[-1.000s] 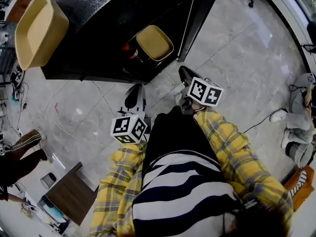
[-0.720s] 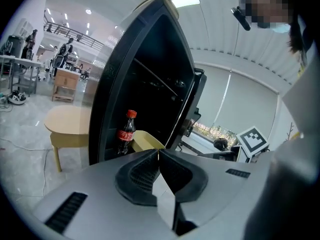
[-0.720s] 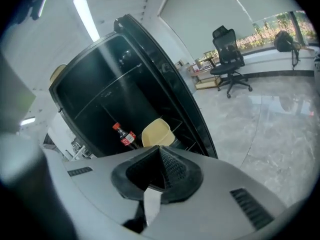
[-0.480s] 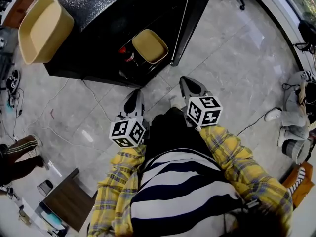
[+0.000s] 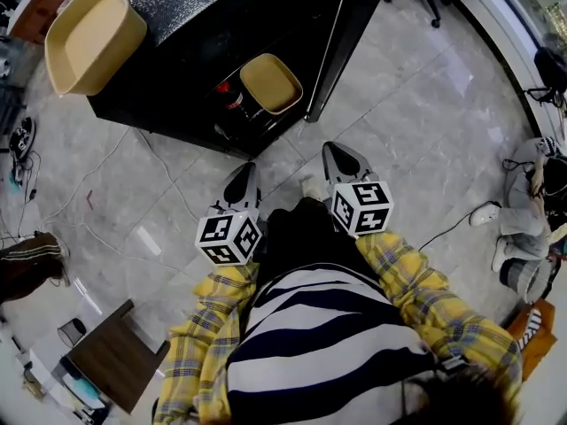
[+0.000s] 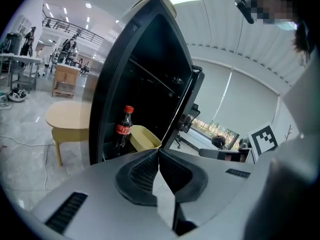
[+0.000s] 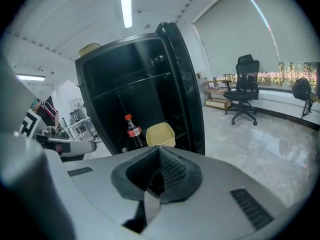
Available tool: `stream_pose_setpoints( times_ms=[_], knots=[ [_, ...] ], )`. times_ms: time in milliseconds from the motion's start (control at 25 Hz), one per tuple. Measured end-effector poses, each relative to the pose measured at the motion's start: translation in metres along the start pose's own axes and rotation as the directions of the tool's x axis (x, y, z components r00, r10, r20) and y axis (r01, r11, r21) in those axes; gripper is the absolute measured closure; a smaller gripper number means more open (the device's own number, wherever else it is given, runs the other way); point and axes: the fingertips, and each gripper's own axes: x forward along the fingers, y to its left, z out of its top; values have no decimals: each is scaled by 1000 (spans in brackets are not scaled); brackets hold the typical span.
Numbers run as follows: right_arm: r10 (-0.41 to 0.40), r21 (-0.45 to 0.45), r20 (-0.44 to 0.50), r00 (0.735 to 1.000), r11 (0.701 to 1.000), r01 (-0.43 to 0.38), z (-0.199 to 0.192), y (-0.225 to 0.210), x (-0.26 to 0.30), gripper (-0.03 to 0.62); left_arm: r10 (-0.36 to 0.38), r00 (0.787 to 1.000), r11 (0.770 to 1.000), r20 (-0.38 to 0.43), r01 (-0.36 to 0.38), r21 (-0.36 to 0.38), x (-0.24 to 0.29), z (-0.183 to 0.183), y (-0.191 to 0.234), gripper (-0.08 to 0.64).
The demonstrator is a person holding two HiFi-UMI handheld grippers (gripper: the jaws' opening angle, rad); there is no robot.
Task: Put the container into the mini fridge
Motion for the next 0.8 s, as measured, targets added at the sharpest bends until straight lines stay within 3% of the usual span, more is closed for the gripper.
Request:
stream_pose_setpoints(
  times_ms=[200, 600, 800],
  knots=[
    [6, -21, 7, 1000, 1000, -6, 0, 4, -2, 566, 6, 1000, 1000, -3, -6, -28, -3, -2, 2, 543],
    [14, -45, -9, 1000, 999, -15, -3, 8, -3, 566, -60, 998, 979, -36, 52, -197, 6, -9, -10, 545],
    [16, -45, -20, 1000, 999, -17, -4, 8, 3, 566, -75, 996, 981, -54, 63, -185, 16, -11, -12, 545]
  ],
)
